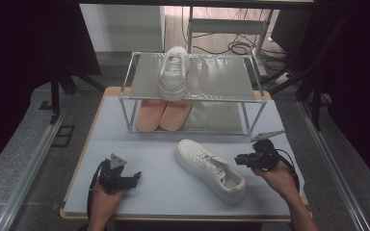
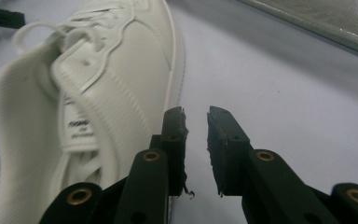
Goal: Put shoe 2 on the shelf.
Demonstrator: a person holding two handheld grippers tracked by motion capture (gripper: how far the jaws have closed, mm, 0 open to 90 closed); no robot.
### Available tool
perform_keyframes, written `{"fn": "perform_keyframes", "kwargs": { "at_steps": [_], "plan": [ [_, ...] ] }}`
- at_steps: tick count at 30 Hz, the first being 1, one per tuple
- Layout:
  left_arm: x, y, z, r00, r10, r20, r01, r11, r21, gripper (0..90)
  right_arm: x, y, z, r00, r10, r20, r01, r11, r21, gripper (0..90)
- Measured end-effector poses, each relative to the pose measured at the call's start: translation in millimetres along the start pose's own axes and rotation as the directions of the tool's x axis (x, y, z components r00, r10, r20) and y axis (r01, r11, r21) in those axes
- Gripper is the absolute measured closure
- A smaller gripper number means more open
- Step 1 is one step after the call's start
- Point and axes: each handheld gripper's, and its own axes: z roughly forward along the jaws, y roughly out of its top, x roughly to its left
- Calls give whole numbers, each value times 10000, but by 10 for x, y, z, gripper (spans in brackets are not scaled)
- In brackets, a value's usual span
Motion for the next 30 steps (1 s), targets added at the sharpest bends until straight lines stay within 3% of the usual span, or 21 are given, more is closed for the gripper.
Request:
{"fn": "perform_keyframes", "kwargs": {
  "at_steps": [9,15,21,27,30],
  "plan": [
    [1,0,0,10000,-4,1,4,10000,-1,142,236,46,-132,9970,-565,-537,568,9984,55,687],
    [1,0,0,10000,0,3,0,10000,3,143,290,75,-18,9930,-793,-877,843,9949,559,627],
    [1,0,0,10000,-1,3,1,10000,2,142,265,66,128,9937,-770,-820,860,9899,1124,584],
    [1,0,0,10000,-5,6,5,10000,1,143,235,103,188,9936,-537,-990,678,9871,1450,680],
    [1,0,0,10000,-5,4,5,10000,0,142,238,140,188,9964,-257,-811,394,9843,1718,770]
  ]
}}
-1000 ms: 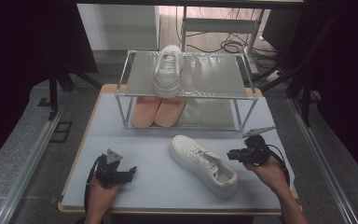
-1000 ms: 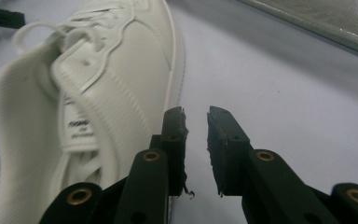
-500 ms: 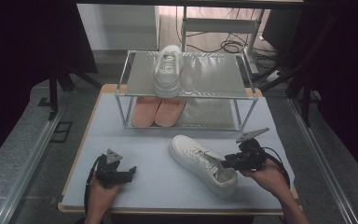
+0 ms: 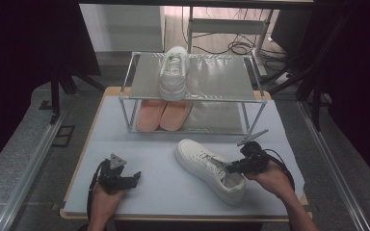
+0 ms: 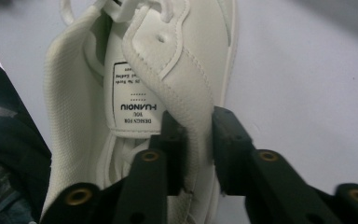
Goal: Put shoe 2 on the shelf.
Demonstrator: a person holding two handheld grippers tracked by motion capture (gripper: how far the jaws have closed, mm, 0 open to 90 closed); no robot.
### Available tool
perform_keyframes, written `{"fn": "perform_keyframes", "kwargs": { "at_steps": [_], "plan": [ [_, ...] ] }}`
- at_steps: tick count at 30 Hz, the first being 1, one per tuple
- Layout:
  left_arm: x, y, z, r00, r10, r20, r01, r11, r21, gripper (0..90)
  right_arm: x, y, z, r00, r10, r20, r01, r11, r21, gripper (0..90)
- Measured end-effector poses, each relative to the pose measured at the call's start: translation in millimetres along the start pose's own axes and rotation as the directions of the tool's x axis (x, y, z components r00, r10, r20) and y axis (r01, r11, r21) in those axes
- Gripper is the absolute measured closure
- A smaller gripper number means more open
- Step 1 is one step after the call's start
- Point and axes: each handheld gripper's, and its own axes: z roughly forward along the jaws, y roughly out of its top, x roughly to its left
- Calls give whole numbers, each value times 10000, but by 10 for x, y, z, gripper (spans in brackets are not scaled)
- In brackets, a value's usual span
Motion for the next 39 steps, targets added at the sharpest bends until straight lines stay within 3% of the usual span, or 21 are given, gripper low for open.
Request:
{"fn": "perform_keyframes", "kwargs": {
  "at_steps": [3,7,9,10,17,26,32,34,36,39],
  "plan": [
    [0,0,0,10000,3,-1,-3,10000,1,143,-51,11,-9,9987,468,-182,-466,9989,96,801],
    [0,0,0,10000,-1,2,1,10000,0,142,-123,1,-36,9931,1032,-548,-1044,9944,-185,812],
    [0,0,0,10000,-1,1,1,10000,1,142,-177,-2,-61,9857,1438,-876,-1475,9884,-372,820],
    [0,0,0,10000,-3,2,3,10000,2,142,-216,-5,-89,9780,1746,-1143,-1810,9823,-484,824],
    [0,1,0,10000,-4,4,4,10000,5,142,-325,-38,-188,9456,2497,-2087,-2684,9610,-660,830],
    [0,1,0,10000,-5,1,5,10000,6,142,-357,-53,-367,9130,2739,-3023,-3237,9374,-1283,829],
    [1,1,1,10000,-5,3,5,10000,5,142,-355,-24,-602,8989,2758,-3405,-3488,9207,-1752,827],
    [2,1,0,10000,7,-6,-7,10000,5,142,-357,-7,-694,8989,2683,-3463,-3500,9153,-1993,826],
    [2,2,1,10000,15,4,-15,10000,-1,142,-353,18,-800,8918,2749,-3593,-3656,9057,-2147,827],
    [0,1,4,10000,-19,-2,19,10000,-30,142,-359,53,-922,8893,2729,-3671,-3720,8985,-2331,826]
  ]
}}
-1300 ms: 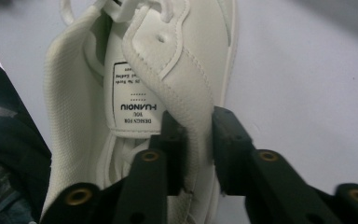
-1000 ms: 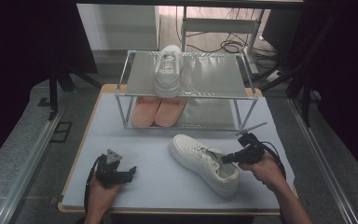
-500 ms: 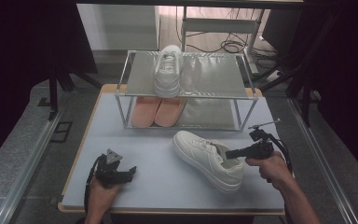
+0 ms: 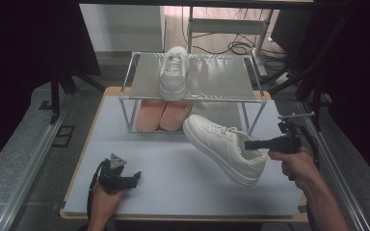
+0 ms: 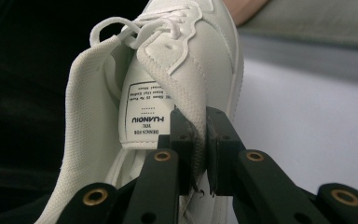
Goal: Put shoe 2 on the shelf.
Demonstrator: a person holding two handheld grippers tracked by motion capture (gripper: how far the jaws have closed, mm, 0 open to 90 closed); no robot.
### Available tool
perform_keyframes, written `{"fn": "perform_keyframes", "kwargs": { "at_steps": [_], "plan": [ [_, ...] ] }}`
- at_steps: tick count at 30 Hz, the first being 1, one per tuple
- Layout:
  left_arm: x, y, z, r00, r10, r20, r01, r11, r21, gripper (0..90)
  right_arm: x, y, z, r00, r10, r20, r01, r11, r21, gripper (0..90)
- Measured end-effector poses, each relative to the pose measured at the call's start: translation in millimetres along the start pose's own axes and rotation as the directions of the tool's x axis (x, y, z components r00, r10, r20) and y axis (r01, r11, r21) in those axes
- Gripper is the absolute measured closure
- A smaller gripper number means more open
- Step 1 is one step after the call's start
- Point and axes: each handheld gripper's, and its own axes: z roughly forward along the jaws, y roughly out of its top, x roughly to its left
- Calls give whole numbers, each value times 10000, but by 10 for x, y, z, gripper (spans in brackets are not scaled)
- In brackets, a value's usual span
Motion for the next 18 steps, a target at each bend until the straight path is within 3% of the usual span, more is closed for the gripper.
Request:
{"fn": "perform_keyframes", "kwargs": {
  "at_steps": [10,18],
  "plan": [
    [2,0,0,10000,6,3,-6,10000,12,142,124,198,-250,9986,297,-427,-326,9969,-709,826],
    [3,1,-2,10000,20,8,-20,10000,38,142,211,399,-384,9941,670,-852,-789,9862,-1457,825]
  ]
}}
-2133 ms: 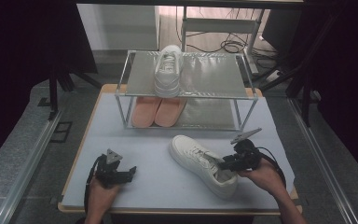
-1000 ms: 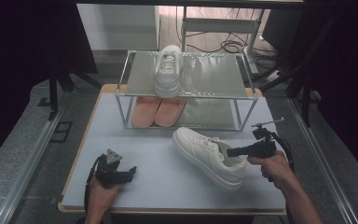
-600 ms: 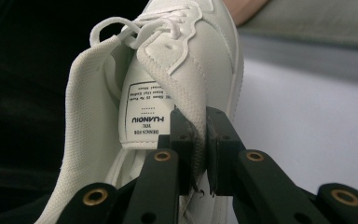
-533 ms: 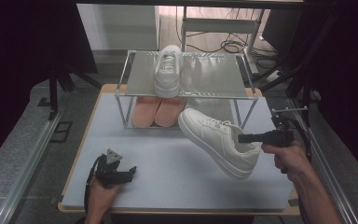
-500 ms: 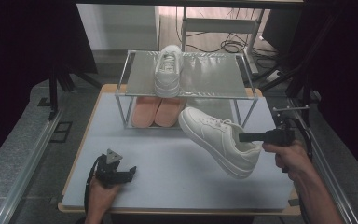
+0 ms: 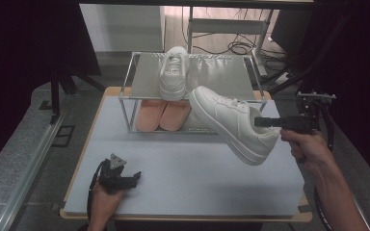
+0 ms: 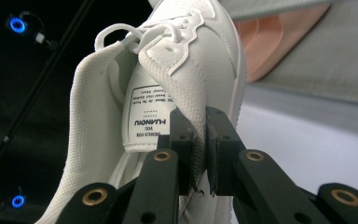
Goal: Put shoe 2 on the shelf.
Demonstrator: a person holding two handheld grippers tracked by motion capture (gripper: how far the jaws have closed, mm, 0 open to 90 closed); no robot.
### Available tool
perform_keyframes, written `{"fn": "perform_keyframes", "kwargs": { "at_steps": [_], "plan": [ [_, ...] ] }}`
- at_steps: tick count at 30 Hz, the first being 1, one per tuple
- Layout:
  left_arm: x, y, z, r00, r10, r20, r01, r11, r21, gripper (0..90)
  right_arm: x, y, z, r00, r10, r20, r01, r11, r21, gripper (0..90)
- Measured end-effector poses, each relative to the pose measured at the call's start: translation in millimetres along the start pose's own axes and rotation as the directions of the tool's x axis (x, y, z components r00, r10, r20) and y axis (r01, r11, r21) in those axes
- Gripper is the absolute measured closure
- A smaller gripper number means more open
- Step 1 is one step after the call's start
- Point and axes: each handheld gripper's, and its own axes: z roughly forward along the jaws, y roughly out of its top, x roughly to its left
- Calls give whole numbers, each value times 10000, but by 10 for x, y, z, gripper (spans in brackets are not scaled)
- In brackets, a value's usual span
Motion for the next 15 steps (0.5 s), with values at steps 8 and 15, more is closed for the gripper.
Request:
{"fn": "perform_keyframes", "kwargs": {
  "at_steps": [8,15],
  "plan": [
    [-1,0,0,10000,-4,-2,4,10000,-14,142,31,238,43,9994,259,237,-243,9976,-652,824],
    [0,0,-1,10000,19,-4,-19,10000,3,142,-18,435,155,9968,611,520,-546,9914,-1187,823]
  ]
}}
